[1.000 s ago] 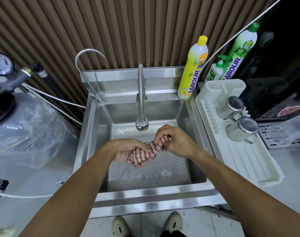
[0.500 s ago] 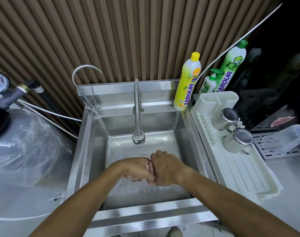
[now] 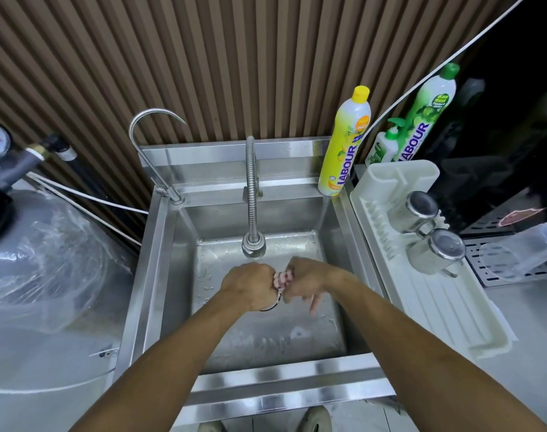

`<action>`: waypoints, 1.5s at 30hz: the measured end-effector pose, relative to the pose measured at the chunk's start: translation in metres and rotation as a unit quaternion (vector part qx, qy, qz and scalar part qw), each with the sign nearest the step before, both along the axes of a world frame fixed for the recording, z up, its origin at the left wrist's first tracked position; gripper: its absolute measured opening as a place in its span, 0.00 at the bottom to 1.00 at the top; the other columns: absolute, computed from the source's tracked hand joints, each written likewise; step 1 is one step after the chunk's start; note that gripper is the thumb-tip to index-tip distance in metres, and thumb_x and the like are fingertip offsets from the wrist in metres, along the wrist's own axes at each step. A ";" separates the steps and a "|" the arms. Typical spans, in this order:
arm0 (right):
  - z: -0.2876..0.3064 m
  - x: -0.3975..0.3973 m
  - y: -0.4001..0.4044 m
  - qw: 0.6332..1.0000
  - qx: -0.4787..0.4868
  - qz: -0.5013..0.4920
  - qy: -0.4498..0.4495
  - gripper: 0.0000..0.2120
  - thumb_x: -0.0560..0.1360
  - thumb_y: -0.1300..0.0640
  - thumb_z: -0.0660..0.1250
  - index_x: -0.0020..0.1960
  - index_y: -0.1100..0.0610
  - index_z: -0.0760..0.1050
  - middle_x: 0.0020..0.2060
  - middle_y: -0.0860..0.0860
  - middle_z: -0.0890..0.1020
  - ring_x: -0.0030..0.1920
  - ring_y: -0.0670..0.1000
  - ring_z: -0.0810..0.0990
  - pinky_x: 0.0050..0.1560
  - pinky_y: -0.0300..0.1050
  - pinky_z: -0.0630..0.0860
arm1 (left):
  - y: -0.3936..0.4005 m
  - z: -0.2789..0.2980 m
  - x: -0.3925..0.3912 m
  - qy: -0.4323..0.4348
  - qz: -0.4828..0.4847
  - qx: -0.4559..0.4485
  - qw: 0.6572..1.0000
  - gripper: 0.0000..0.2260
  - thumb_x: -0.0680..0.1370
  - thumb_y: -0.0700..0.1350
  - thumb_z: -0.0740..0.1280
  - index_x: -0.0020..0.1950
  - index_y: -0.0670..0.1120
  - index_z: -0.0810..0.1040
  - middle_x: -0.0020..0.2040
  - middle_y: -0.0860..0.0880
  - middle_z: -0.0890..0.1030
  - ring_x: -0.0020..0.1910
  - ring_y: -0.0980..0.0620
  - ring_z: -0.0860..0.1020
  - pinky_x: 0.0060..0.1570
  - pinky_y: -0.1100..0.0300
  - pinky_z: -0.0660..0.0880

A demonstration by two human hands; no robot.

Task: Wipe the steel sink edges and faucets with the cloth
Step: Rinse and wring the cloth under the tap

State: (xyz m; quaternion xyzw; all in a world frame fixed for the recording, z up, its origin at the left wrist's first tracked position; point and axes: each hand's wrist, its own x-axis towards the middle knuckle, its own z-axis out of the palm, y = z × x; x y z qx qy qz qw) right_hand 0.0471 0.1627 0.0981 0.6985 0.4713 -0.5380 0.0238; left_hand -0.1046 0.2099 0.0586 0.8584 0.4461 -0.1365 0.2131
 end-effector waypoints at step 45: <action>-0.077 -0.003 -0.045 0.842 0.444 0.148 -0.268 0.41 0.64 0.68 0.73 0.73 0.56 0.63 0.65 0.58 0.75 0.61 0.60 0.76 0.61 0.56 0.77 | 0.013 0.000 0.013 -0.095 0.215 -0.538 0.809 0.14 0.76 0.46 0.63 0.30 0.51 0.72 0.25 0.52 0.63 0.21 0.55 0.58 0.24 0.63 0.52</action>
